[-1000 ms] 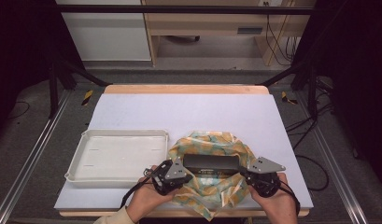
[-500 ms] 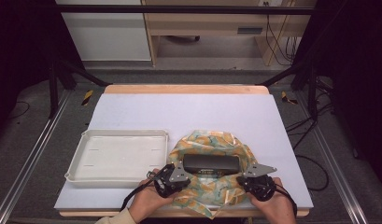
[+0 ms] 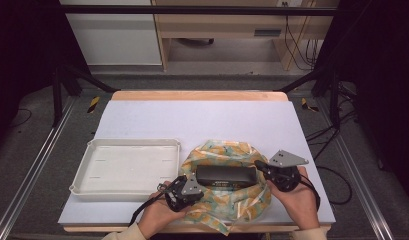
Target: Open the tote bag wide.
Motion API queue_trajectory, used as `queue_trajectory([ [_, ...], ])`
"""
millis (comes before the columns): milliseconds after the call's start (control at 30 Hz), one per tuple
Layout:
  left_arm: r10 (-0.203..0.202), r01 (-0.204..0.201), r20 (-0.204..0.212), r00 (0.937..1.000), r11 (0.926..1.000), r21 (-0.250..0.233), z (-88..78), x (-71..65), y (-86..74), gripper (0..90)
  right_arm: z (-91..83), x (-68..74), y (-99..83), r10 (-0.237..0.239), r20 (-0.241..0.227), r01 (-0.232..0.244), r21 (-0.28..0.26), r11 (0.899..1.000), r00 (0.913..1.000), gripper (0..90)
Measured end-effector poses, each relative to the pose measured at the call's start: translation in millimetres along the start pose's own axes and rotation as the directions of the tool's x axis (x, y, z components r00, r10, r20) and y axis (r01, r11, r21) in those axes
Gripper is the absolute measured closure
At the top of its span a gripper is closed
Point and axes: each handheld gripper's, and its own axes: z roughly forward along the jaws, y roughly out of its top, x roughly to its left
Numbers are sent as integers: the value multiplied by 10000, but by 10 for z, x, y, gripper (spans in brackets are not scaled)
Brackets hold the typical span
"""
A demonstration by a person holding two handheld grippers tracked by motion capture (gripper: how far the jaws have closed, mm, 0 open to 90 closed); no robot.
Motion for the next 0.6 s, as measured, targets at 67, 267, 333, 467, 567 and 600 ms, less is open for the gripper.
queue_trajectory([
  [67, 2, -2, 14, 10000, 10000, -5, 3, 0, -1, 900, 61, -45, -11, 70, -1, -70, 36, 10000, 10000, 900],
  [267, 23, -23, 19, 10000, 10000, 48, 9, -2, -2, 900, 400, -304, -181, 831, -95, -822, 743, 9938, 9965, 900],
  [333, 27, -27, -34, 10000, 10000, 56, 10, -7, 0, 900, 533, -410, -279, 1168, -117, -1145, 1223, 9859, 9931, 900],
  [467, 38, -38, -45, 10000, 10000, 66, 9, -9, -1, 900, 630, -459, -351, 1366, -68, -1335, 1704, 9763, 9906, 900],
  [567, 34, -34, -36, 10000, 10000, 65, 10, -8, -1, 900, 706, -485, -427, 1402, 41, -1378, 2150, 9668, 9901, 900],
  [600, 40, -40, -42, 10000, 10000, 66, 10, -9, -1, 900, 716, -496, -446, 1544, -18, -1507, 2050, 9671, 9880, 900],
])
